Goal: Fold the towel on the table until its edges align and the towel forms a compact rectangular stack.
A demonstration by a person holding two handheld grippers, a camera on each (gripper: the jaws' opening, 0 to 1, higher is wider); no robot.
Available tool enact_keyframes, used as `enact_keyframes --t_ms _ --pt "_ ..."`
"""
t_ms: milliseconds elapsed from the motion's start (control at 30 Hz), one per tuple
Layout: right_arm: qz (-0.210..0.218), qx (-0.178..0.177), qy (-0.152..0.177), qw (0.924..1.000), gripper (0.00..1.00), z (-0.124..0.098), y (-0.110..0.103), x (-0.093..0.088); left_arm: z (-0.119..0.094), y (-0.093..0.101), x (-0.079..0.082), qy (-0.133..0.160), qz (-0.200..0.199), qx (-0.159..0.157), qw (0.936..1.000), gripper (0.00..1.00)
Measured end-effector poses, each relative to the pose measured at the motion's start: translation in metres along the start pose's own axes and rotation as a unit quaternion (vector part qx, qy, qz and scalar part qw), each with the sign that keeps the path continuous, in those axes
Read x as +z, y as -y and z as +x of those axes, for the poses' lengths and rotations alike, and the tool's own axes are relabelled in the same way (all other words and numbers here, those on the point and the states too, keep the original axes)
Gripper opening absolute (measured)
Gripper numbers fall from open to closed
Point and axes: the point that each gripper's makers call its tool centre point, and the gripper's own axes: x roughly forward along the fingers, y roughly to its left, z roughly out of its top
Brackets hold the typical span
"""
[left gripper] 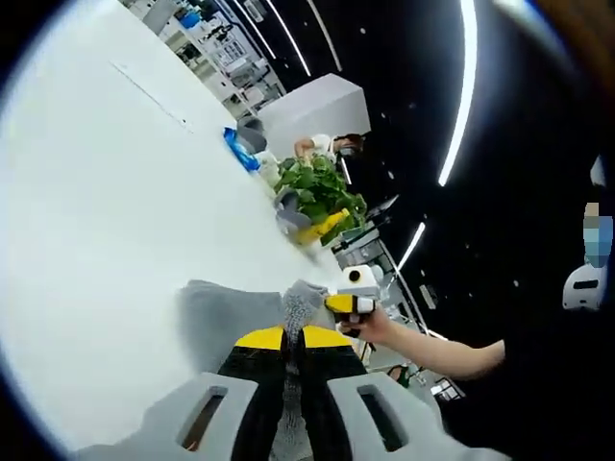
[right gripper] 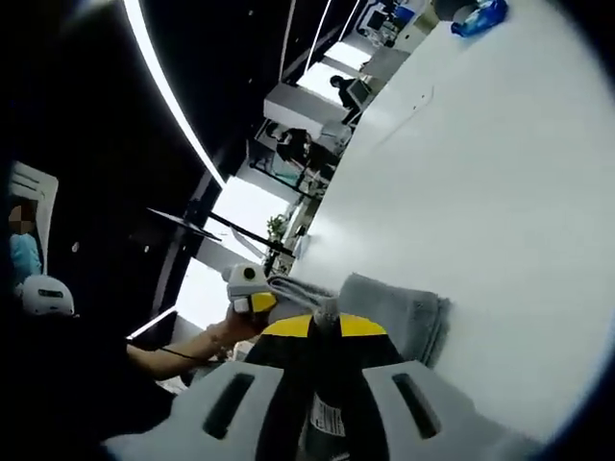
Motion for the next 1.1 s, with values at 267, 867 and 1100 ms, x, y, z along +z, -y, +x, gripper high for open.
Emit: enact_keyframes --t_ms 267,867,1100 --pt "0.016 -0.034 -0.007 0.9993 0.05 -0.001 0.020 -0.013 0.007 -0.024 -0.014 -0.017 -0.023 0.037 0.9989 0.04" --pt "-0.260 -0.217 0.034 0.9405 0.07 0.009 0.051 -0.001 0.021 -0.056 0.000 0.023 0.210 0.198 0.9572 0.09" --pt "-0.400 -0.318 -0.014 0.8593 0.26 -0.002 0.057 0.006 0.021 -0.054 0.010 -0.017 0.411 0.247 0.8774 0.26"
